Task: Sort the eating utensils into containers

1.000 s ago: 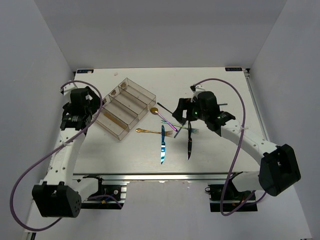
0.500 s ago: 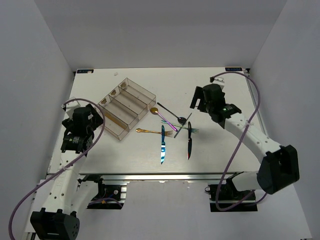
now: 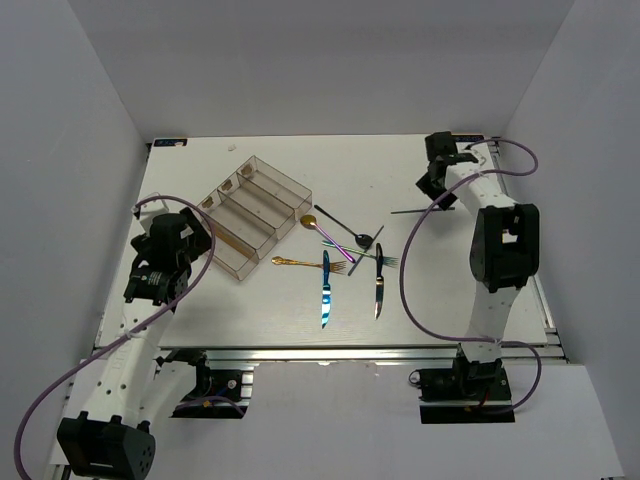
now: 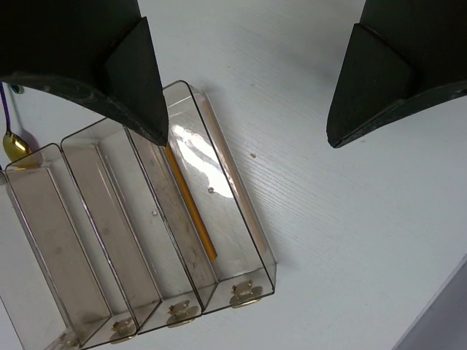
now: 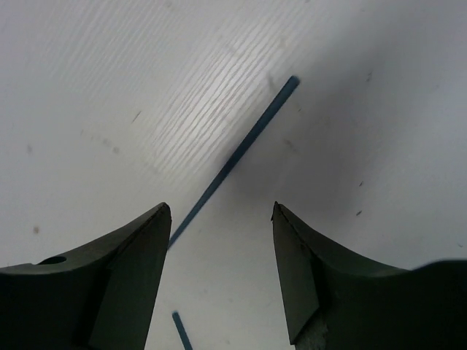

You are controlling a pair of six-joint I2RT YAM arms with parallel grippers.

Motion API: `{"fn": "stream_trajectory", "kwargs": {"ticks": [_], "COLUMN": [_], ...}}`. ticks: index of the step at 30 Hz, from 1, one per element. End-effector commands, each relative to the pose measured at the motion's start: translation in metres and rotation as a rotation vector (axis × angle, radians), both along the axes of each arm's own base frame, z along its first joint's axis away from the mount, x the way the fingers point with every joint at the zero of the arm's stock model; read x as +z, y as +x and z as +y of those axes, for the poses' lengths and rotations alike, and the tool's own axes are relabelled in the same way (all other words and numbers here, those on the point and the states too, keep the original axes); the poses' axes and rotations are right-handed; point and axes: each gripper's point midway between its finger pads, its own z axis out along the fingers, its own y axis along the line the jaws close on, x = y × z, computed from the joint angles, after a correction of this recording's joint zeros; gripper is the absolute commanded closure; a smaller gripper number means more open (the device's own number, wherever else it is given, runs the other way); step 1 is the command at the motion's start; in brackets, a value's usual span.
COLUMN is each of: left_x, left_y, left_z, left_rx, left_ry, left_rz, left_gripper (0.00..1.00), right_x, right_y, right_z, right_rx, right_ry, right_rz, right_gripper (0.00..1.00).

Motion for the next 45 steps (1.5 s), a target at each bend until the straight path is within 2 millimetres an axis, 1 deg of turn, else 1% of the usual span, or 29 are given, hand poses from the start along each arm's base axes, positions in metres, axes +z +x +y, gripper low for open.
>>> {"fn": "stream_trajectory", "kwargs": {"ticks": [1,2,3,4,5,7,8,9,11,12,15,17,18,21,23,24,25,26,27,29,31,32,34,35,36,38,39,43,45], "left_x": [0.008,0.008,0.008,0.007,0.007,0.007,0.007,0.006,0.007,0.007,0.009,0.009,0.009,0.008,0.008,0.009,0.01,0.01,0.01,0.012,0.012,0.012,0.012,0.013,0.013,0.013,0.013,0.013,0.014], "left_y": [0.003,0.004,0.004,0.004,0.005,0.005,0.006,0.006,0.006,0.006,0.005,0.005,0.005,0.005,0.005,0.005,0.005,0.004,0.004,0.004,0.004,0.003,0.003,0.003,0.003,0.003,0.003,0.003,0.003], "left_z": [-0.007,-0.008,-0.009,-0.01,-0.011,-0.011,-0.012,-0.013,-0.013,-0.014,-0.013,-0.013,-0.013,-0.012,-0.012,-0.012,-0.012,-0.011,-0.011,-0.012,-0.011,-0.011,-0.011,-0.011,-0.011,-0.012,-0.012,-0.012,-0.012], "left_rx": [-0.04,-0.044,-0.049,-0.054,-0.059,-0.061,-0.067,-0.071,-0.072,-0.074,-0.072,-0.071,-0.071,-0.069,-0.07,-0.069,-0.067,-0.065,-0.065,-0.066,-0.063,-0.064,-0.066,-0.066,-0.066,-0.067,-0.069,-0.07,-0.07], "left_ry": [-0.009,-0.01,-0.011,-0.012,-0.012,-0.015,-0.016,-0.016,-0.017,-0.019,-0.018,-0.018,-0.016,-0.015,-0.015,-0.014,-0.015,-0.014,-0.014,-0.014,-0.013,-0.012,-0.014,-0.014,-0.014,-0.015,-0.015,-0.016,-0.017], "left_rz": [-0.036,-0.036,-0.037,-0.033,-0.031,-0.03,-0.03,-0.027,-0.029,-0.03,-0.04,-0.043,-0.039,-0.035,-0.035,-0.036,-0.04,-0.041,-0.045,-0.048,-0.049,-0.05,-0.049,-0.052,-0.052,-0.054,-0.055,-0.055,-0.058], "left_gripper": [0.02,0.02,0.02,0.02,0.02,0.02,0.02,0.02,0.02,0.02,0.02,0.02,0.02,0.02,0.02,0.02,0.02,0.02,0.02,0.02,0.02,0.02,0.02,0.02,0.02,0.02,0.02,0.02,0.02], "right_x": [-0.013,-0.005,-0.008,-0.021,-0.017,-0.03,-0.032,-0.035,-0.048,-0.055,-0.066,-0.069,-0.074,-0.083,-0.089,-0.096,-0.097,-0.1,-0.106,-0.111,-0.118,-0.121,-0.128,-0.132,-0.134,-0.134,-0.134,-0.127,-0.117], "right_y": [-0.001,0.011,0.015,0.016,0.022,0.022,0.02,0.022,0.024,0.024,0.021,0.019,0.014,0.009,0.009,0.007,0.008,0.007,0.006,0.004,-0.001,-0.004,-0.01,-0.014,-0.016,-0.018,-0.02,-0.017,-0.011], "right_z": [-0.039,-0.043,-0.046,-0.053,-0.056,-0.066,-0.068,-0.069,-0.071,-0.068,-0.065,-0.065,-0.078,-0.082,-0.085,-0.084,-0.087,-0.088,-0.09,-0.093,-0.094,-0.095,-0.095,-0.095,-0.094,-0.094,-0.093,-0.09,-0.089], "right_rx": [-0.243,-0.259,-0.269,-0.297,-0.312,-0.35,-0.364,-0.365,-0.366,-0.361,-0.364,-0.37,-0.403,-0.431,-0.444,-0.442,-0.447,-0.445,-0.446,-0.437,-0.428,-0.429,-0.427,-0.42,-0.417,-0.413,-0.409,-0.403,-0.396], "right_ry": [0.06,0.077,0.083,0.081,0.083,0.075,0.077,0.083,0.115,0.132,0.146,0.145,0.145,0.148,0.177,0.2,0.215,0.223,0.228,0.219,0.209,0.203,0.204,0.203,0.209,0.215,0.219,0.236,0.248], "right_rz": [0.082,0.059,0.063,0.095,0.085,0.114,0.129,0.131,0.152,0.169,0.198,0.205,0.217,0.237,0.253,0.275,0.281,0.288,0.303,0.317,0.343,0.357,0.379,0.391,0.397,0.403,0.406,0.378,0.347], "right_gripper": [0.37,0.37,0.37,0.38,0.39,0.4,0.4,0.4,0.39,0.4,0.41,0.42,0.45,0.53,0.54,0.58,0.6,0.64,0.65,0.7,0.72,0.79,0.83,0.9,0.94,0.97,1.0,1.0,1.0]}}
